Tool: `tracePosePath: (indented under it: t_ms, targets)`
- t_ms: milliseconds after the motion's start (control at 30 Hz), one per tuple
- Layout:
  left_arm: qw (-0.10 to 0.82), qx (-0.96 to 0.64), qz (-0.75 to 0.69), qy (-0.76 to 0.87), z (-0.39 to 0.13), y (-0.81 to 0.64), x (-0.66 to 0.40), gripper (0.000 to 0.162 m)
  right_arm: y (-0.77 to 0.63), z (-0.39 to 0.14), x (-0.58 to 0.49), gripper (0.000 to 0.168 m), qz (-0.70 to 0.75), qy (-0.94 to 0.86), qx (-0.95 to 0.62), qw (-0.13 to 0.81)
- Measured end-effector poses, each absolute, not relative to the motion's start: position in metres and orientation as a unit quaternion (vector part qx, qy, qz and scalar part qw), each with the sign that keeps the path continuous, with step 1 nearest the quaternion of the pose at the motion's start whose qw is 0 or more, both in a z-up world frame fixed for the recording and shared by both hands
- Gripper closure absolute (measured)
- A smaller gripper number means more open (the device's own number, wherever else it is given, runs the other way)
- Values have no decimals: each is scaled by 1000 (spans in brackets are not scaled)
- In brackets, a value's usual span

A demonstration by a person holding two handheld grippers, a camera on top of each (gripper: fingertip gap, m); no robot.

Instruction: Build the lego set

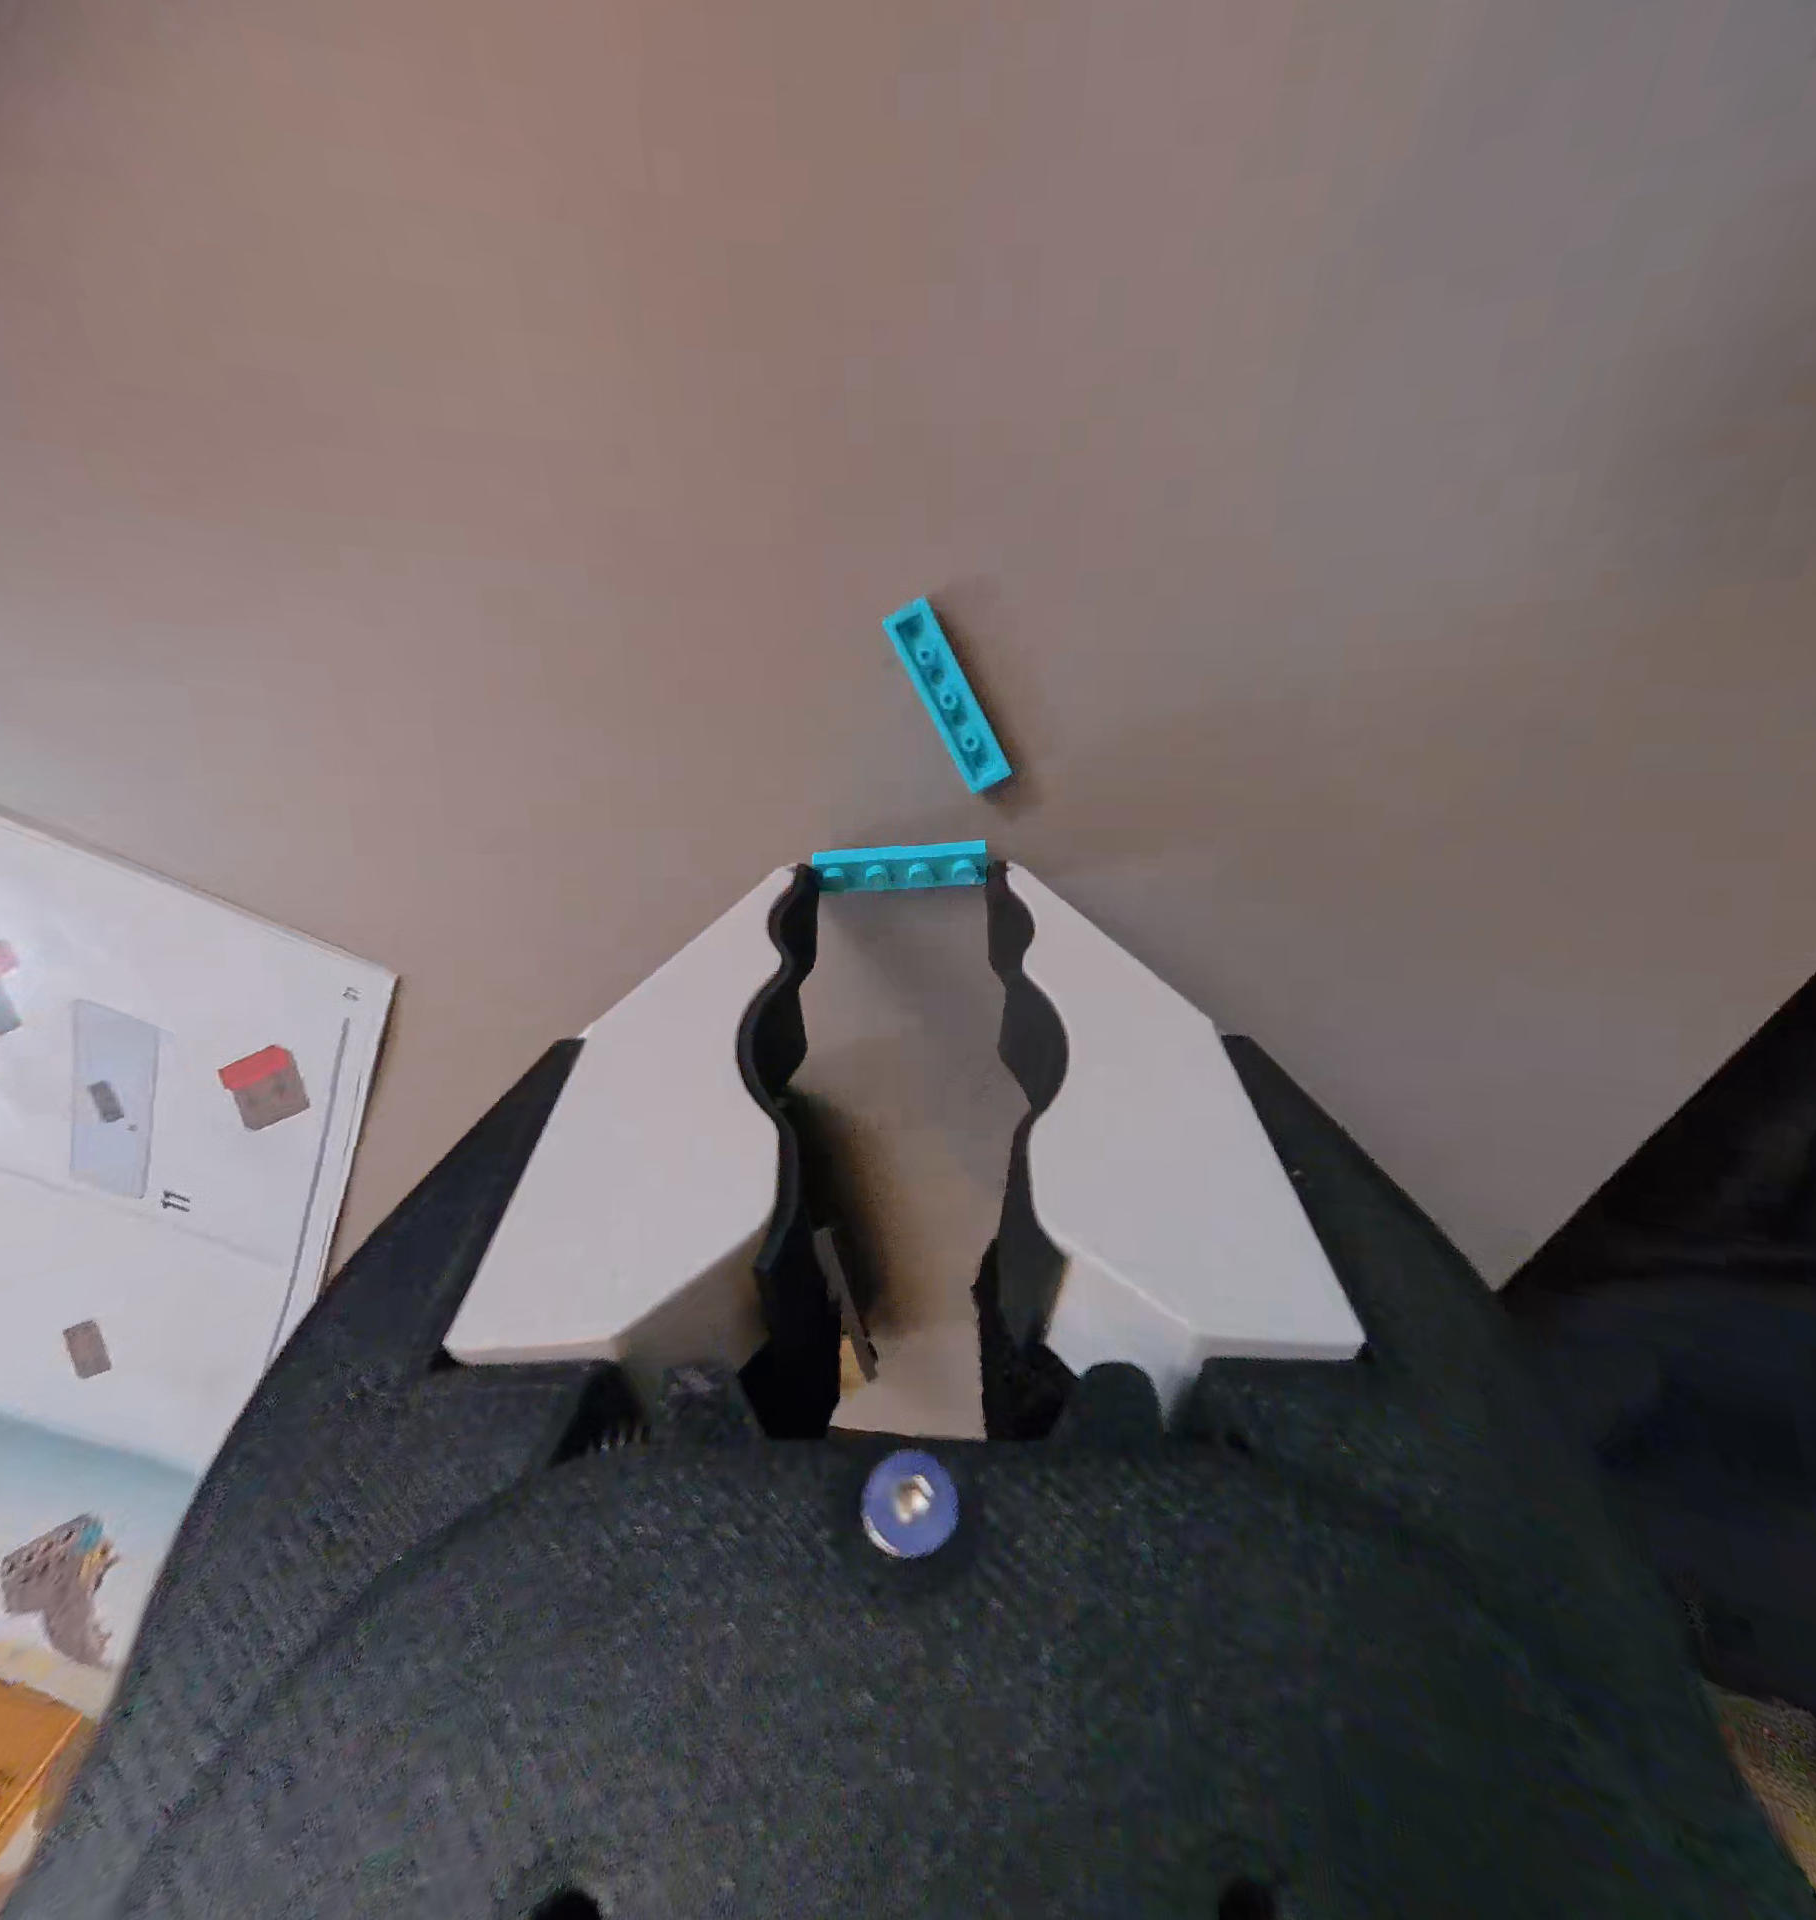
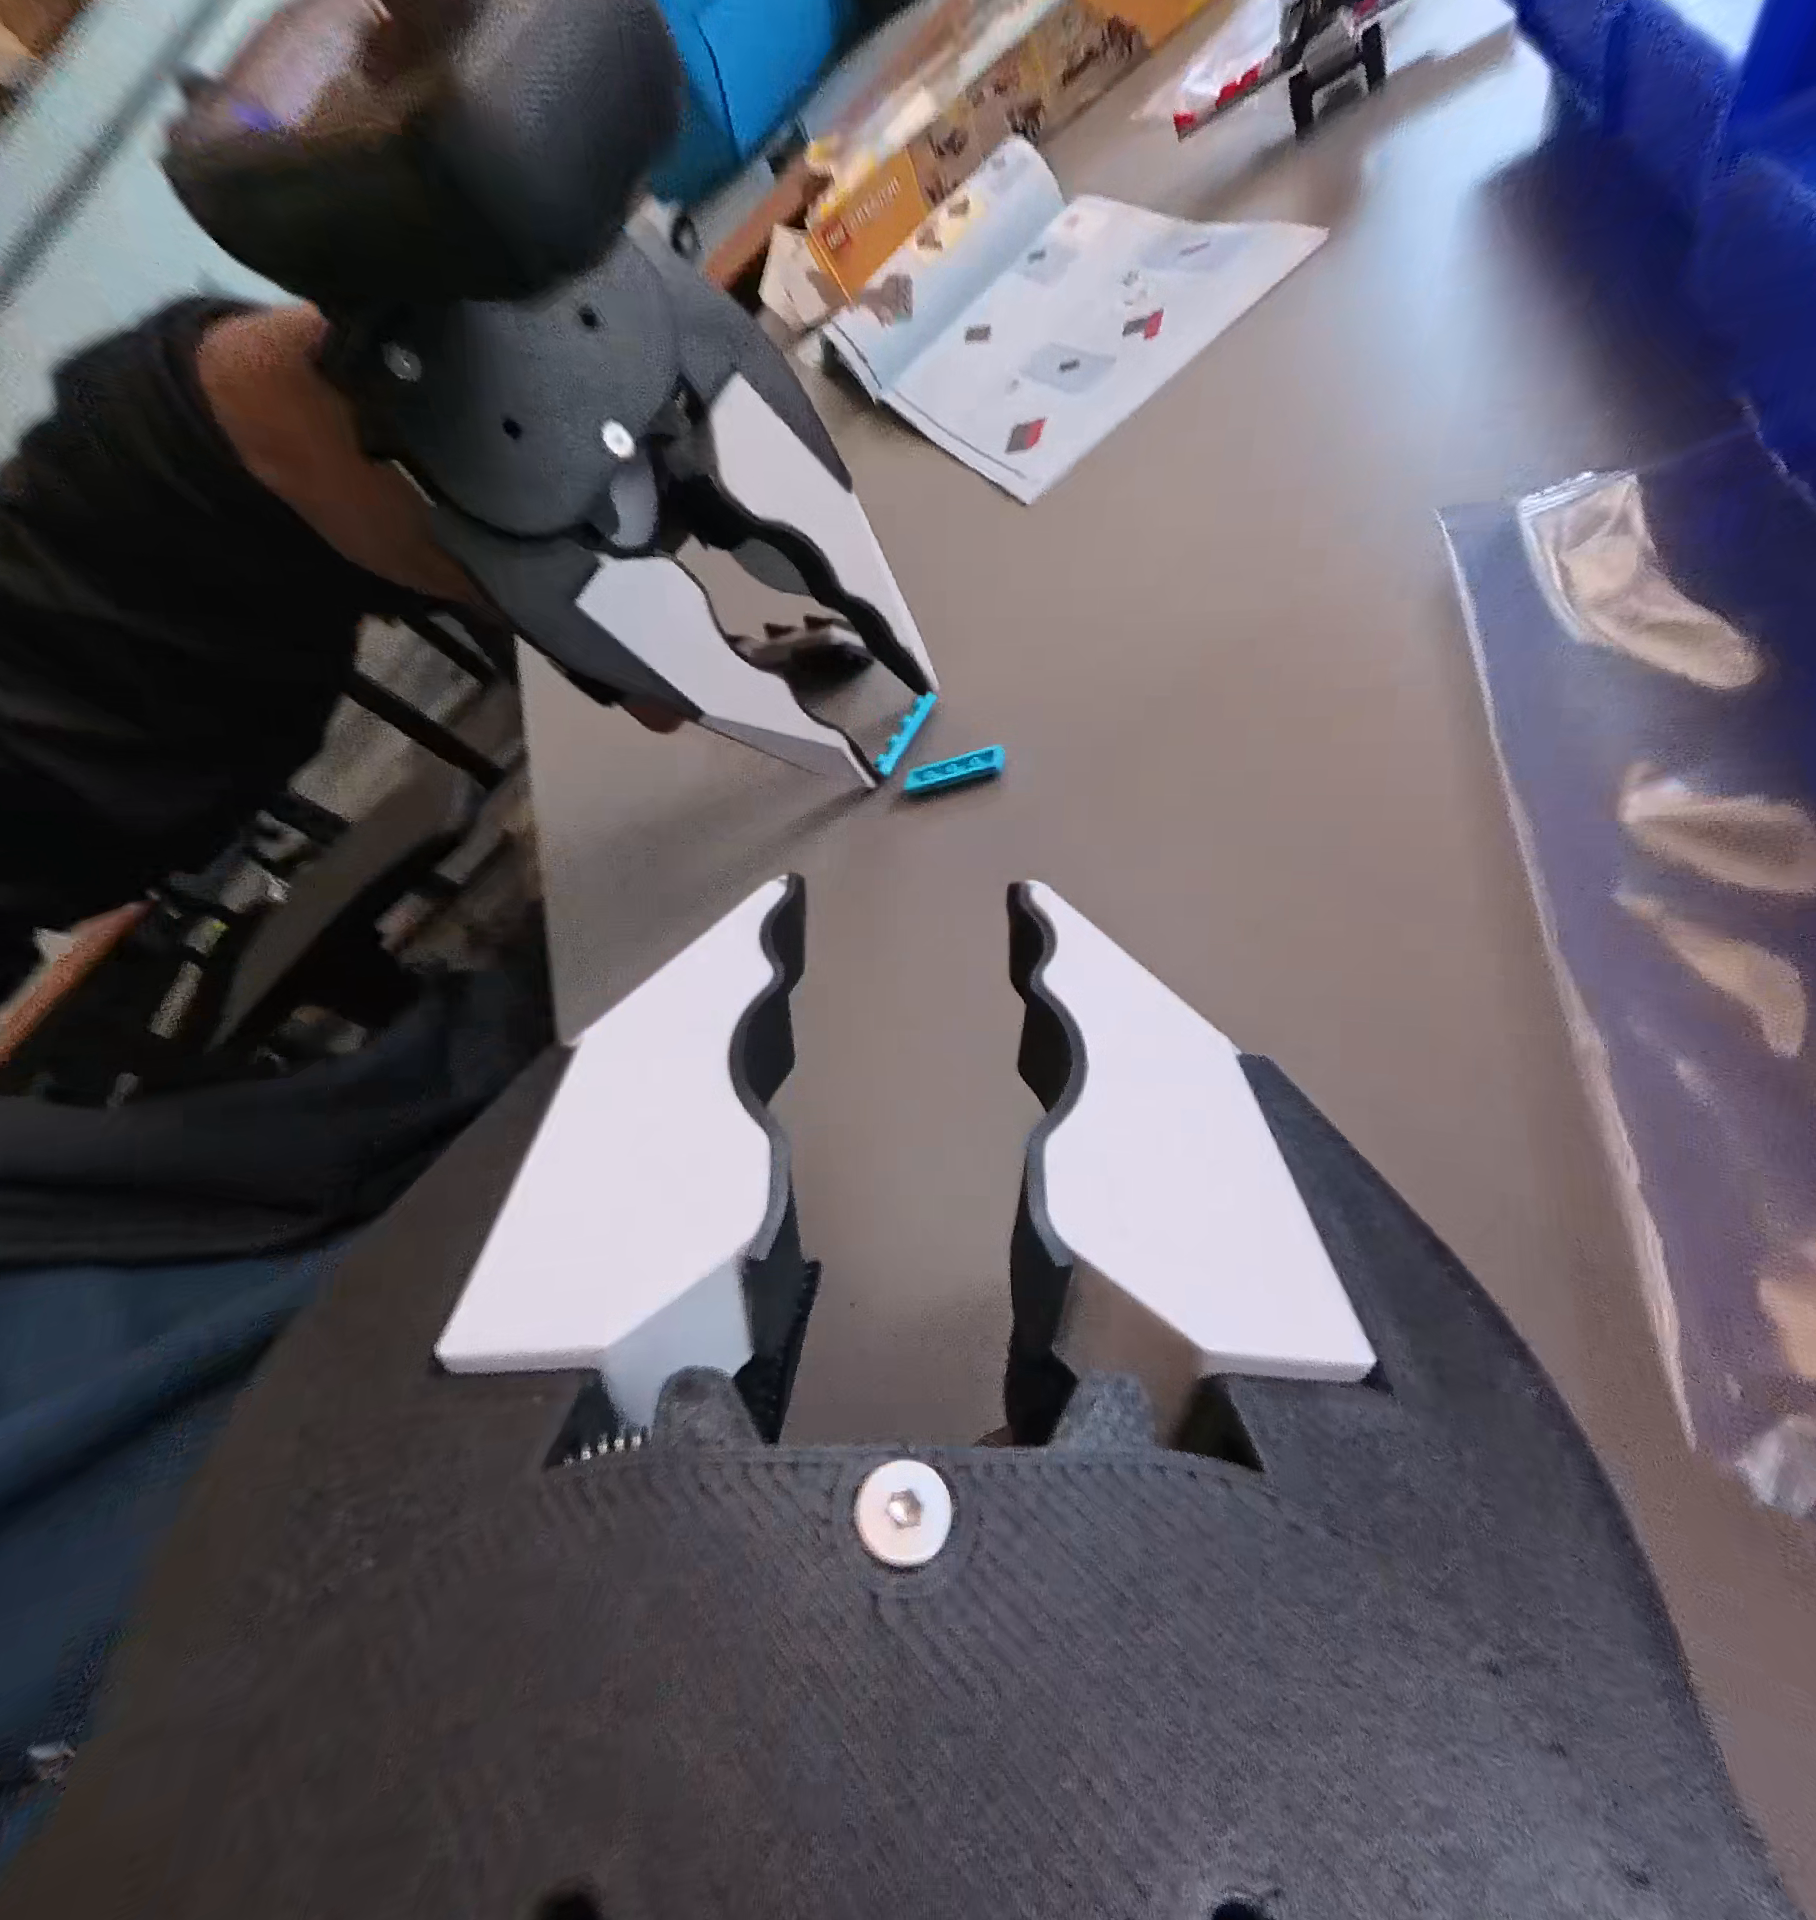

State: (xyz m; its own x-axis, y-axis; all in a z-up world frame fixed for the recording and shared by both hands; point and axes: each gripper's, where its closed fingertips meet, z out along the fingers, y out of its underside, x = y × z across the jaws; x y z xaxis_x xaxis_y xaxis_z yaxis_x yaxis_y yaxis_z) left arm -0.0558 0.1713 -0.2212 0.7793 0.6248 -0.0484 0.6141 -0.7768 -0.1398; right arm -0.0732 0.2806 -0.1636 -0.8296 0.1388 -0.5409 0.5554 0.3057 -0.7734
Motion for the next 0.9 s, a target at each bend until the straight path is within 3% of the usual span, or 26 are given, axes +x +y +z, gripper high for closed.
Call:
tracePosePath:
  t_ms: [33,267,433,633,900]
  targets:
    - [77,-940,49,-329,-220,173,-58,128,275,-167,-74,128,-535,797,213,182]
    - [285,-876,99,-376,-178,161,-58,114,231,-181,-72,124,-494,837,167,166]
    - [438,-766,235,-408,-123,69,-32,112,219,-177,-75,123,-511,827,165,166]
    - [458,-653,328,-506,-135,-78,12,113,228,-159,-96,122,-570,770,223,178]
    - [477,-623,336,-521,-154,-116,16,115,222,-177,-94,118,-524,813,220,126]
